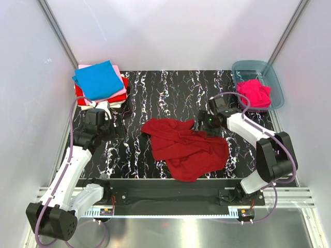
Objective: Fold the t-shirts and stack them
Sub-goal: Flatten the tshirt out
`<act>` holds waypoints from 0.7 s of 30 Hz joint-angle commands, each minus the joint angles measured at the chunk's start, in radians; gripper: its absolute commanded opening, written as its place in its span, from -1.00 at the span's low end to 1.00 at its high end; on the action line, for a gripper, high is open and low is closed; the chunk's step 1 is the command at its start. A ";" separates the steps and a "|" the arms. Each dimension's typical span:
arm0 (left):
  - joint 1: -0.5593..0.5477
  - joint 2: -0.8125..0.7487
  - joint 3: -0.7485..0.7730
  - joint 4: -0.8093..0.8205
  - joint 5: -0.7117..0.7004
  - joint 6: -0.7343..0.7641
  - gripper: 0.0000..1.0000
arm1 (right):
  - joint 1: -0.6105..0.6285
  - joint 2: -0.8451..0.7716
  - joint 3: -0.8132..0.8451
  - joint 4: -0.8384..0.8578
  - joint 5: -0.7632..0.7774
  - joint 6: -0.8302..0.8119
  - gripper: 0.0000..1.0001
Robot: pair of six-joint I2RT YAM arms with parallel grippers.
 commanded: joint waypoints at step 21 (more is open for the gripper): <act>-0.004 0.003 0.030 0.016 -0.001 0.007 0.97 | 0.089 0.112 0.203 -0.047 0.204 -0.131 0.50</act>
